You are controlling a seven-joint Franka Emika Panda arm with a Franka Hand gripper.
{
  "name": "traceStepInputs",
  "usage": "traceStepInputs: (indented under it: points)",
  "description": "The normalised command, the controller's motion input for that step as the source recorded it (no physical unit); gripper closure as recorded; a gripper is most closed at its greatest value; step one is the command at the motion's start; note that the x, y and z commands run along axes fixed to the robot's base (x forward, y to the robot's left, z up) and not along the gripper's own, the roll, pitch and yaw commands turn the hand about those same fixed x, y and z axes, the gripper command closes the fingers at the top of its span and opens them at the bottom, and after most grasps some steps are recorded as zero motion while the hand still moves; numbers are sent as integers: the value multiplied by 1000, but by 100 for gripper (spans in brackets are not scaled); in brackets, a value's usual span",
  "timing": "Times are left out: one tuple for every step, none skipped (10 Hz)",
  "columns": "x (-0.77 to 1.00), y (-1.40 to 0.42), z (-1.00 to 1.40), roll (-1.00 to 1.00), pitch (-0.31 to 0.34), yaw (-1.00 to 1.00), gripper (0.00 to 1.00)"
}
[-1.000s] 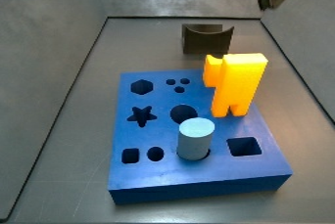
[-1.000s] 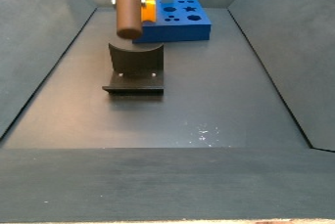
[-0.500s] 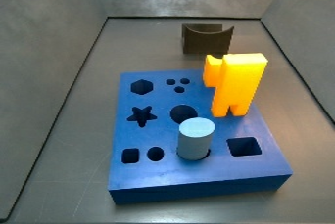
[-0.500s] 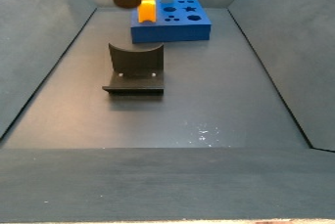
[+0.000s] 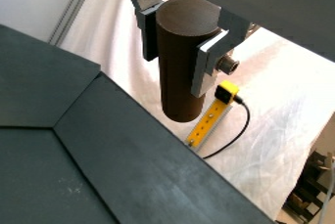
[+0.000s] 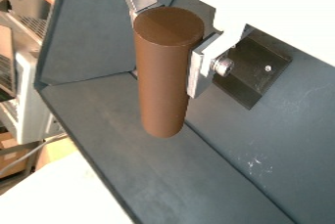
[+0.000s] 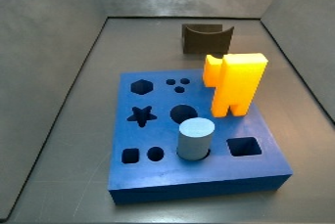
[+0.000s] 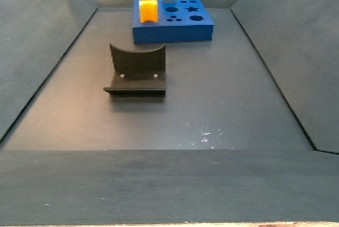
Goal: Pick up the round object. Move up. Place the round object on the fixture. Regrasp the round object. Move to above the board. Insert the round object.
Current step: Move to above the board.
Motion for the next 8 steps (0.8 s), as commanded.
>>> traceStepInputs:
  points:
    - [1,-3,773,-80,142,58,100]
    - [9,-8,616,-77,169,58,100]
    - [21,-13,458,-74,190,65,100]
    - [23,-19,246,-70,205,80,100]
    - [-470,-1000,-70,-1000,-2,-64,100]
    - [-471,-1000,-82,-1000,-7,-61,100]
    - [-495,-1000,-79,-1000,-20,-55,100]
    - [-501,-1000,-86,-1000,-20,-53,100]
